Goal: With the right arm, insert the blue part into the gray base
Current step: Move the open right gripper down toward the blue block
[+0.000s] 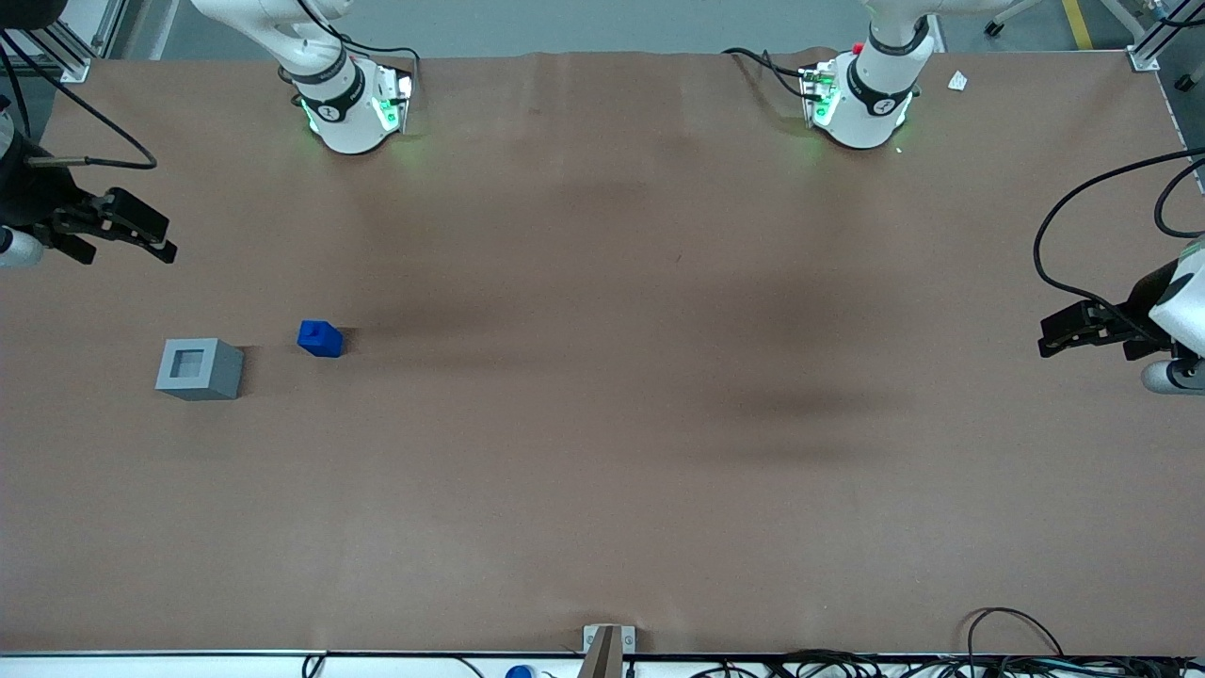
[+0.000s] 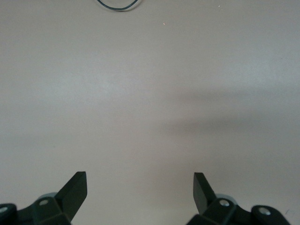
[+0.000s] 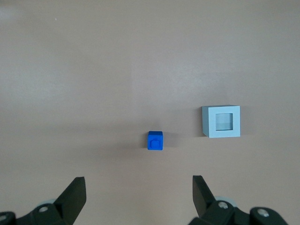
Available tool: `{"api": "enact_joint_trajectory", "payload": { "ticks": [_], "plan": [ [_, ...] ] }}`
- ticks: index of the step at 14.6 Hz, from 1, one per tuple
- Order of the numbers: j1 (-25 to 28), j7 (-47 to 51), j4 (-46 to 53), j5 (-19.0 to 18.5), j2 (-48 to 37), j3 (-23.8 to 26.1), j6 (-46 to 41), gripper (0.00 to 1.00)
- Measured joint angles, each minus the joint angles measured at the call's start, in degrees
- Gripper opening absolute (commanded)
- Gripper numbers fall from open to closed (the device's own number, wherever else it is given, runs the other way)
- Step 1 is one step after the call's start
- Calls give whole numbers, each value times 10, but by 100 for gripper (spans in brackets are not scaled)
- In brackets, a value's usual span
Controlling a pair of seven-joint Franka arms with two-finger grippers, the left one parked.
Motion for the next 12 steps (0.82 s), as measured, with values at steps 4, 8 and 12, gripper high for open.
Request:
{"api": "enact_joint_trajectory", "payload": {
  "ticks": [4, 8, 12],
  "plan": [
    [0, 0, 0, 0, 1, 0, -6, 100],
    [-1, 0, 0, -1, 6, -3, -9, 100],
    [-5, 1, -10, -1, 59, -6, 11, 100]
  ]
}}
